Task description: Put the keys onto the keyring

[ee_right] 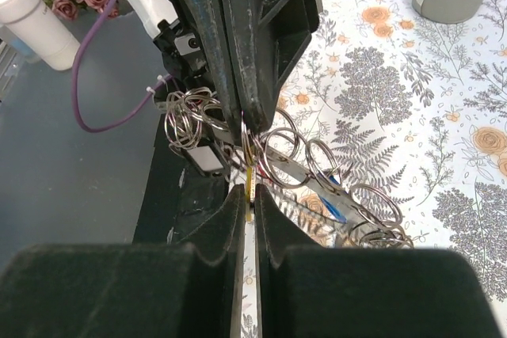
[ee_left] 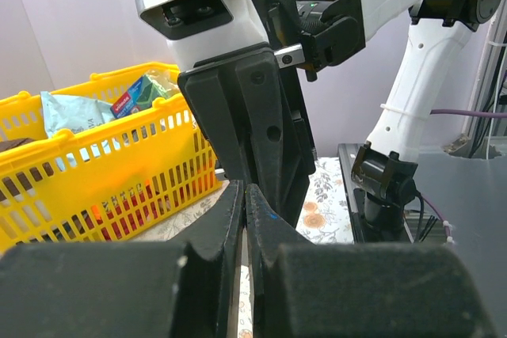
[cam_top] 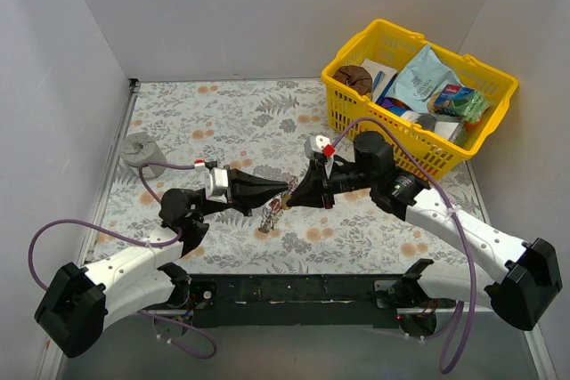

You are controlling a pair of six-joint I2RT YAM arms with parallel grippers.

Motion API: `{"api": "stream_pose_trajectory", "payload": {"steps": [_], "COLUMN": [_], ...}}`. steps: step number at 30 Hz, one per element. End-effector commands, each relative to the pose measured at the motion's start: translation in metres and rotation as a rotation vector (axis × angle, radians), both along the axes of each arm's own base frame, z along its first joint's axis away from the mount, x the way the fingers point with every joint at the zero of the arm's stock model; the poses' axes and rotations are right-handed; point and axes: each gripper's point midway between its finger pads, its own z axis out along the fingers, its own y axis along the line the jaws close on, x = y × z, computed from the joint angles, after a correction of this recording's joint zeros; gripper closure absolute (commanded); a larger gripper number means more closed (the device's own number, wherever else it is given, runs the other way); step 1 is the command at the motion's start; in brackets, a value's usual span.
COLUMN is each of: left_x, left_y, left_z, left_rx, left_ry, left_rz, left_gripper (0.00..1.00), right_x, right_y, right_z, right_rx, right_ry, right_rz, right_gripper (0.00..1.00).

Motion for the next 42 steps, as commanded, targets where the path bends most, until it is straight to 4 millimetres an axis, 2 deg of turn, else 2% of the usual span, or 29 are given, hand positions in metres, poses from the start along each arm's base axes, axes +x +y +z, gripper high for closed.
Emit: {"api": "stream_pose_trajectory", "payload": {"steps": [1,3,5,6,7,9,10,12,15,17,20,24,30,36,42], "left_x": [-0.007,-0.007,-0.006,-0.006,-0.006,-0.007,-0.006,-0.006,-0.007,-0.008,-0.009,-0.012,-0.013,-0.015,-0.016], "left_y": [0.007,0.007,0.007,0.007,0.007,0.007,0.006,0.007,0.008,0.008,0.008,0.007,0.007,0.007,0.008], "left_z": [0.035,0.034,0.033,0.033,0.031,0.03,0.029,0.028,0.027,0.026,0.025,0.025,0.027,0.027,0.028], "left_rx": [-0.088,-0.083,-0.079,-0.077,-0.072,-0.062,-0.059,-0.057,-0.051,-0.047,-0.046,-0.039,-0.041,-0.046,-0.049], "left_ry": [-0.092,-0.094,-0.093,-0.091,-0.089,-0.089,-0.088,-0.086,-0.087,-0.092,-0.092,-0.097,-0.101,-0.104,-0.105], "left_rz": [0.013,0.015,0.015,0.017,0.015,0.015,0.016,0.02,0.02,0.021,0.014,-0.004,-0.009,-0.014,-0.017], "left_gripper": [1.0,1.0,1.0,1.0,1.0,1.0,1.0,1.0,1.0,1.0,1.0,1.0,1.0,1.0,1.0], "right_x": [0.001,0.002,0.005,0.006,0.006,0.013,0.012,0.012,0.003,-0.004,-0.009,-0.012,-0.004,0.003,0.001], "right_y": [0.005,0.005,0.002,0.0,-0.004,-0.009,-0.014,-0.019,-0.024,-0.025,-0.024,-0.019,-0.012,-0.008,-0.004], "right_z": [-0.01,-0.009,-0.002,0.001,0.011,0.016,0.026,0.032,0.05,0.052,0.065,0.07,0.068,0.066,0.063], "right_rx": [-0.064,-0.067,-0.055,-0.05,-0.028,-0.018,0.008,0.031,0.082,0.096,0.151,0.181,0.176,0.168,0.172], "right_ry": [-0.007,-0.021,-0.053,-0.068,-0.098,-0.14,-0.171,-0.208,-0.249,-0.249,-0.273,-0.255,-0.209,-0.203,-0.164], "right_rz": [-0.01,-0.019,-0.047,-0.065,-0.087,-0.148,-0.165,-0.186,-0.17,-0.138,-0.118,-0.091,-0.107,-0.126,-0.098], "right_gripper": [0.99,0.99,0.88,0.78,0.73,0.58,0.54,0.43,0.37,0.37,0.38,0.49,0.57,0.58,0.6]}}
